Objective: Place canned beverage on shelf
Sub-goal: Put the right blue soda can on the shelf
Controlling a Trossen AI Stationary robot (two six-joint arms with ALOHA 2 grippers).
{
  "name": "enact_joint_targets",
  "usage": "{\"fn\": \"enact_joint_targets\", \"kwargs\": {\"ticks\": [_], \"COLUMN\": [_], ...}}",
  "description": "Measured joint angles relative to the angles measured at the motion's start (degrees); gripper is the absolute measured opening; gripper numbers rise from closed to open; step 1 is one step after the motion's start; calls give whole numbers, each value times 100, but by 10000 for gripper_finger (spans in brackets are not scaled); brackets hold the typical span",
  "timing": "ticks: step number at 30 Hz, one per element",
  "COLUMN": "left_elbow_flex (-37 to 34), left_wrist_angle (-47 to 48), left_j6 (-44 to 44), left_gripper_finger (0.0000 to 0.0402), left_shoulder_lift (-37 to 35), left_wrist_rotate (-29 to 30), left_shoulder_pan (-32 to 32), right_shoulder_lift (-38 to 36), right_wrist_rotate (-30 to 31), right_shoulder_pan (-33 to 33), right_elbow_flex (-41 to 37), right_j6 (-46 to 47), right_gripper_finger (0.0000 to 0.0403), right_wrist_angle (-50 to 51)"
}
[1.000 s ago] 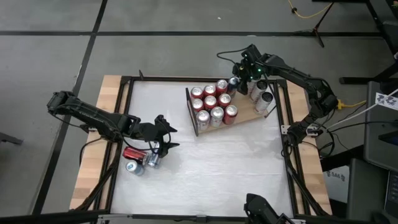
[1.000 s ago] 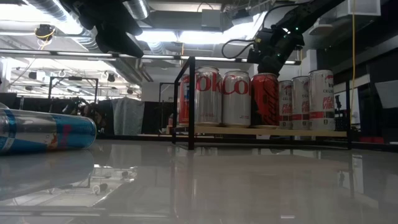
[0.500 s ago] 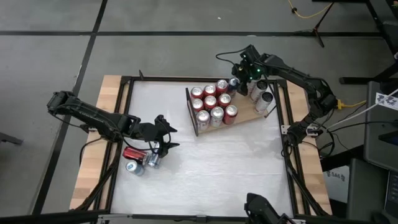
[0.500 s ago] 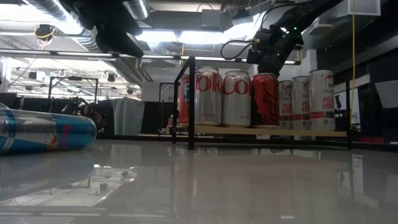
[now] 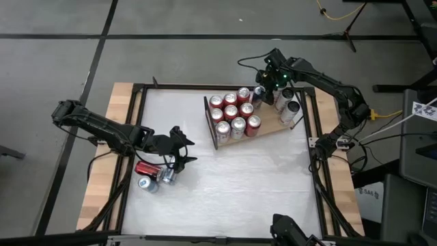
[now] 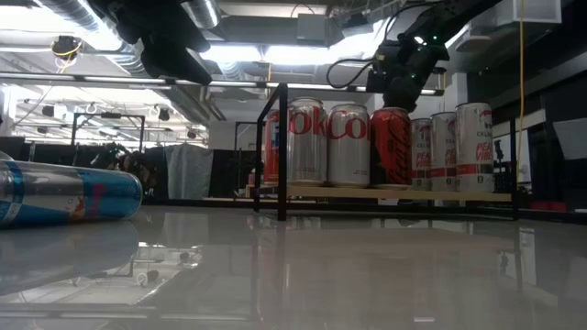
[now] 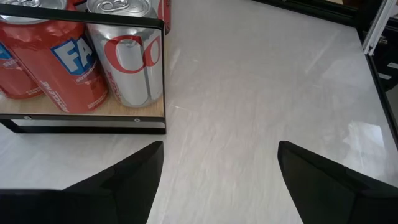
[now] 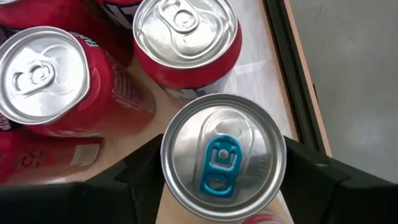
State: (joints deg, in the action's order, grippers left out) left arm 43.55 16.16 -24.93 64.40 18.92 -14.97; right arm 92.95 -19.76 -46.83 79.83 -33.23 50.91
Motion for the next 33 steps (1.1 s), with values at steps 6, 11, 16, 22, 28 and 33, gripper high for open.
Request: {"fn": "enact_joint_targets", "kwargs": {"ticks": [6,11,16,22,28,33], "left_elbow_flex": [0,0,0,0,0,0], "left_wrist_angle": [0,0,0,0,0,0], "left_j6": [0,0,0,-2,-2,-2], "left_gripper_finger": [306,306,306,306,306,306], "left_shoulder_lift": [0,0,0,0,0,0], "left_wrist_rotate": [3,4,6,9,9,9], "left_shoulder_pan": [-1,0,1,1,1,-1], "right_shoulder_lift": [-6,-11,-11,-11,-11,-11], "right_wrist_rotate": [-31,-32,-32,-29,-29,-29], "right_shoulder_pan": [0,0,0,-1,-2,-2], "right_elbow_flex": [2,11,11,11,11,11], "right_j6": [0,-1,-2,-2,-4,-5], "right_gripper_finger": [257,257,257,257,257,257], "right_wrist_angle": [4,-47,-56,-127,-178,-176]}}
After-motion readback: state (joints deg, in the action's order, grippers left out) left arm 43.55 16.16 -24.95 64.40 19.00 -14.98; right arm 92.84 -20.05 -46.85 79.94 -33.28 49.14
